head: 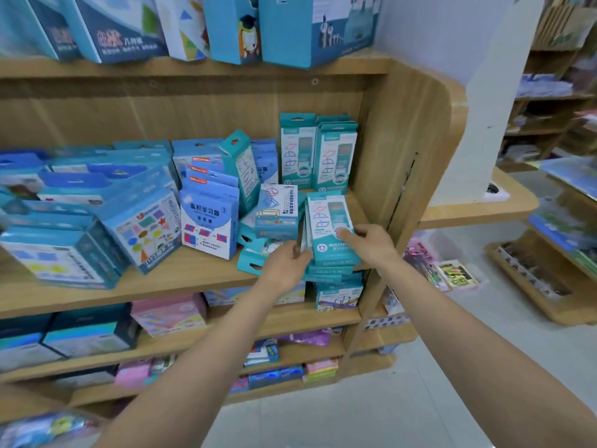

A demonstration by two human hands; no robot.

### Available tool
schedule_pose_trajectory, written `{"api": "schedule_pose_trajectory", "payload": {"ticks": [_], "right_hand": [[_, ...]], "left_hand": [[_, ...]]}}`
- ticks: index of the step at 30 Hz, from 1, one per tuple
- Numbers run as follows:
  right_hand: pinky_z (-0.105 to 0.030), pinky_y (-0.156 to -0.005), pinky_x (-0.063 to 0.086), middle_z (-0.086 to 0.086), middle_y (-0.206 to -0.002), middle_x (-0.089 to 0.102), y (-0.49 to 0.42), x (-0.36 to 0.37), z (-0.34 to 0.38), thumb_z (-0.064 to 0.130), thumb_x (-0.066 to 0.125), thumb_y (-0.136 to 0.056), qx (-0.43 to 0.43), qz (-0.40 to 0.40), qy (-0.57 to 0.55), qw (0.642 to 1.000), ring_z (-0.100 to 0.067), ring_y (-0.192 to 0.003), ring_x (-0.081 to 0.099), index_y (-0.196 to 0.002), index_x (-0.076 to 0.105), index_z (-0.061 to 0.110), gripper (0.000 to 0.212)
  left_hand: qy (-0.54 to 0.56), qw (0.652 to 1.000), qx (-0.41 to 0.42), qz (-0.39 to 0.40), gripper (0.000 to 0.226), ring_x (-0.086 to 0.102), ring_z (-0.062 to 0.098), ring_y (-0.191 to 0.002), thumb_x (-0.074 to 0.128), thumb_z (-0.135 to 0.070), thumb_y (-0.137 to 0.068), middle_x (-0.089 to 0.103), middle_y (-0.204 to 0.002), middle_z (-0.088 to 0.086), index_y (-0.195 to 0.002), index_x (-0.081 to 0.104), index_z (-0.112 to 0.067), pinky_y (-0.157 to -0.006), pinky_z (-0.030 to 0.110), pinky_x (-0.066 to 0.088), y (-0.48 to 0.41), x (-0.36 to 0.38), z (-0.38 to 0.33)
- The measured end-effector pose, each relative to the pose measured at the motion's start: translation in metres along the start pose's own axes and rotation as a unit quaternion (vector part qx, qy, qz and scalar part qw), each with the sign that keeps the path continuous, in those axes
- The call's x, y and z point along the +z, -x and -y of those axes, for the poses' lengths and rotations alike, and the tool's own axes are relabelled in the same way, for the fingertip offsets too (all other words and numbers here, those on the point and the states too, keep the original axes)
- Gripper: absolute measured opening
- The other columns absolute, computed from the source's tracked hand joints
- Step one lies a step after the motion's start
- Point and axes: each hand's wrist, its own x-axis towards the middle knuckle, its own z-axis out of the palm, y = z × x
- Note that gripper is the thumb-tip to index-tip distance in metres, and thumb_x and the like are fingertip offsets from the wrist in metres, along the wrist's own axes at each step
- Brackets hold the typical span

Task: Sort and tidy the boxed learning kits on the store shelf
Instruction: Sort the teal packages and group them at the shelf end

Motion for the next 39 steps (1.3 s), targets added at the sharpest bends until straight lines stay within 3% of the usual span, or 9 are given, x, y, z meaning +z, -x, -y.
{"api": "schedule_pose_trajectory", "payload": {"ticks": [3,7,12,15,20,24,30,34,39], "right_hand": [[-0.035,-0.089,0.052,-0.003,-0.133,0.052,0.008,-0.009,-0.003,0.040,0.066,-0.088,0.029,0.087,-0.044,0.995,-0.021,-0.113,0.056,-0.140,0.038,0.019,0.063],[-0.041,-0.091,0.054,-0.003,-0.130,0.060,0.014,-0.017,-0.023,0.027,0.067,-0.088,-0.023,0.084,-0.078,0.993,-0.018,-0.108,0.063,-0.137,0.039,0.020,0.056],[-0.040,-0.096,0.046,-0.008,-0.129,0.057,0.014,-0.027,-0.032,0.031,0.063,-0.090,-0.127,-0.042,0.140,0.981,-0.025,-0.119,0.053,-0.137,0.043,0.012,0.055],[-0.033,-0.095,0.042,-0.005,-0.128,0.053,0.018,-0.025,-0.008,0.028,0.062,-0.091,-0.222,-0.140,0.144,0.954,-0.020,-0.117,0.050,-0.134,0.047,0.014,0.047],[-0.035,-0.092,0.048,-0.004,-0.120,0.059,0.006,0.025,0.049,0.028,0.061,-0.092,-0.207,0.015,0.004,0.978,-0.019,-0.105,0.059,-0.133,0.047,0.013,0.046],[-0.036,-0.100,0.039,-0.009,-0.144,0.047,-0.010,0.066,0.071,0.038,0.053,-0.096,-0.138,0.090,0.042,0.986,-0.029,-0.129,0.047,-0.144,0.031,0.011,0.060],[-0.041,-0.094,0.050,-0.007,-0.137,0.051,-0.028,0.068,0.068,0.021,0.068,-0.088,-0.027,0.110,-0.073,0.991,-0.026,-0.118,0.054,-0.136,0.038,0.012,0.057],[-0.021,-0.060,0.045,-0.005,-0.122,0.055,-0.022,0.046,0.062,0.011,0.065,-0.090,-0.007,0.120,-0.131,0.984,-0.020,-0.100,0.054,-0.135,0.041,0.007,0.052],[-0.021,-0.064,0.046,-0.002,-0.125,0.056,-0.006,0.029,0.048,0.014,0.067,-0.089,-0.047,0.135,-0.178,0.974,-0.019,-0.100,0.057,-0.142,0.036,0.008,0.062]], "left_hand": [[0.057,0.998,-0.011,0.003,0.020,0.058,0.024,-0.093,0.046,-0.035,-0.098,0.060,-0.098,0.001,-0.099,0.055,-0.017,-0.085,0.041,0.046,-0.006,0.010,-0.002],[0.082,0.996,0.006,0.017,0.030,0.065,0.021,-0.097,0.049,-0.035,-0.095,0.068,-0.109,0.001,-0.115,0.061,-0.016,-0.087,0.044,0.053,-0.015,0.032,-0.010],[0.133,0.989,0.018,0.062,0.030,0.063,0.012,-0.096,0.046,-0.026,-0.099,0.066,-0.115,-0.002,-0.126,0.056,-0.019,-0.084,0.026,0.052,-0.017,0.048,-0.029],[0.040,0.989,0.098,-0.106,0.028,0.059,0.014,-0.101,0.049,-0.021,-0.096,0.065,-0.114,-0.002,-0.122,0.060,-0.016,-0.087,0.027,0.047,-0.012,0.037,-0.020],[-0.081,0.934,0.112,-0.330,0.029,0.049,0.026,-0.107,0.052,-0.010,-0.088,0.061,-0.111,0.004,-0.114,0.063,-0.014,-0.092,0.032,0.036,-0.003,-0.007,0.021],[-0.138,0.957,0.099,-0.236,0.046,0.041,0.028,-0.122,0.054,-0.012,-0.090,0.051,-0.131,0.011,-0.135,0.047,-0.009,-0.102,0.031,0.030,0.007,-0.024,0.044],[-0.075,0.975,0.061,-0.200,0.052,0.038,0.022,-0.128,0.053,-0.020,-0.093,0.047,-0.138,0.006,-0.142,0.037,-0.011,-0.106,0.032,0.032,0.007,-0.030,0.043],[0.003,0.977,0.069,-0.200,0.035,0.053,0.015,-0.111,0.052,-0.021,-0.095,0.058,-0.120,-0.001,-0.129,0.047,-0.015,-0.094,0.035,0.045,0.003,-0.026,0.036],[0.265,0.948,-0.030,-0.174,0.029,0.065,0.016,-0.076,0.050,-0.038,-0.096,0.065,-0.101,0.005,-0.116,0.052,-0.017,-0.073,0.033,0.052,0.008,-0.022,0.020]]}}
